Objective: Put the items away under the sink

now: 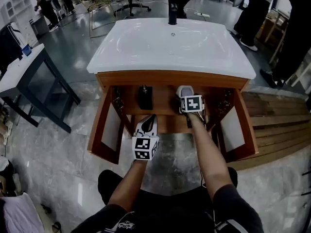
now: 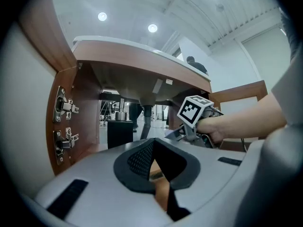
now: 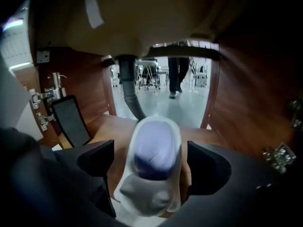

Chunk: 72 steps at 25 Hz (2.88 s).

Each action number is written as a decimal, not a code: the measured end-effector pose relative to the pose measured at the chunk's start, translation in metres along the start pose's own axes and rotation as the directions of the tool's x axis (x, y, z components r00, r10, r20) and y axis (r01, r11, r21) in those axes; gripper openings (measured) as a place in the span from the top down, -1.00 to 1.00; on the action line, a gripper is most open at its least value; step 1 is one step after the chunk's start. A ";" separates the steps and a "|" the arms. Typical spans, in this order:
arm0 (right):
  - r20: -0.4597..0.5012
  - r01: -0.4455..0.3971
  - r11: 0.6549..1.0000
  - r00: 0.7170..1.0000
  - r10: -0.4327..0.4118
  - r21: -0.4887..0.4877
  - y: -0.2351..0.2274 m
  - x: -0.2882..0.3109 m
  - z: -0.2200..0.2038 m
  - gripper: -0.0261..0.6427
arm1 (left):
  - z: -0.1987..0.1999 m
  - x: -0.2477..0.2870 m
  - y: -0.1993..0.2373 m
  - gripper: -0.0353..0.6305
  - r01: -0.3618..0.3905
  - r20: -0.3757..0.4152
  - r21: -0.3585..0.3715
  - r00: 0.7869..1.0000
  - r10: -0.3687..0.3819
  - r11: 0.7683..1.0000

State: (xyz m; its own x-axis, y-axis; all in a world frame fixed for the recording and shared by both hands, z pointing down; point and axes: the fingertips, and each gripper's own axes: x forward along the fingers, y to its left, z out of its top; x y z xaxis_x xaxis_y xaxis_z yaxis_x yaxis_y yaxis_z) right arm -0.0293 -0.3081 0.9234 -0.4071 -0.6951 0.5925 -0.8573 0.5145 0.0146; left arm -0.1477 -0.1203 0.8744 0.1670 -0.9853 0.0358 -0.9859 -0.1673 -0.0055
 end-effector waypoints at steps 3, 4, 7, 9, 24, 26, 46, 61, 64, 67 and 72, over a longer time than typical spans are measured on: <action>0.112 -0.002 0.999 0.994 0.007 -0.045 0.012 -0.033 0.014 -0.50 | 0.004 -0.002 -0.001 0.88 -0.007 0.001 -0.006 1.000 0.007 1.000; 0.151 -0.009 0.998 0.988 0.018 -0.064 0.018 -0.047 0.018 -0.50 | 0.006 -0.002 -0.002 0.88 -0.003 0.011 -0.013 1.000 0.003 1.000; 0.255 -0.009 0.993 0.966 0.040 -0.119 0.033 -0.086 0.024 -0.50 | 0.014 -0.004 -0.007 0.88 0.016 0.044 -0.029 0.999 -0.014 0.999; 0.319 -0.004 0.989 0.946 0.050 -0.145 0.042 -0.114 0.023 -0.50 | 0.019 -0.004 -0.010 0.88 0.018 0.052 -0.030 0.998 -0.017 0.999; 0.480 0.038 0.986 0.876 0.046 -0.164 0.058 -0.247 0.067 0.70 | 0.119 -0.016 -0.037 0.88 0.067 0.065 -0.070 0.996 -0.062 0.995; 0.464 0.028 0.989 0.885 0.043 -0.145 0.058 -0.268 0.083 0.80 | 0.147 -0.022 -0.041 0.88 0.071 0.043 -0.084 0.997 -0.067 0.994; 0.519 -0.079 0.984 0.841 0.152 -0.160 0.109 -0.521 0.333 0.85 | 0.506 -0.078 -0.043 0.88 0.069 -0.002 0.005 0.998 -0.069 0.998; 0.588 -0.040 0.989 0.800 0.117 -0.142 0.135 -0.582 0.351 0.85 | 0.545 -0.129 -0.043 0.88 0.081 0.031 0.022 0.996 -0.082 0.996; 0.597 -0.035 0.989 0.794 0.114 -0.143 0.131 -0.581 0.352 0.85 | 0.542 -0.132 -0.042 0.88 0.073 0.030 0.019 0.997 -0.074 0.997; 0.593 -0.032 0.990 0.798 0.107 -0.136 0.129 -0.578 0.350 0.85 | 0.541 -0.132 -0.041 0.88 0.068 0.031 0.018 0.997 -0.069 0.998; 0.599 -0.029 0.990 0.794 0.105 -0.136 0.127 -0.581 0.348 0.85 | 0.543 -0.134 -0.042 0.88 0.059 0.039 0.019 0.997 -0.060 0.998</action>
State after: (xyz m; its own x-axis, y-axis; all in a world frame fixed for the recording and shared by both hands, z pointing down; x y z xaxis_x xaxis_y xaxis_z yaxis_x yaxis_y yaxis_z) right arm -0.0114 -0.0135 0.3006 -0.6022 -0.7983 -0.0107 -0.7944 0.5979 0.1072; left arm -0.1225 0.0000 0.3273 0.2257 -0.9742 -0.0027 -0.9740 -0.2256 -0.0225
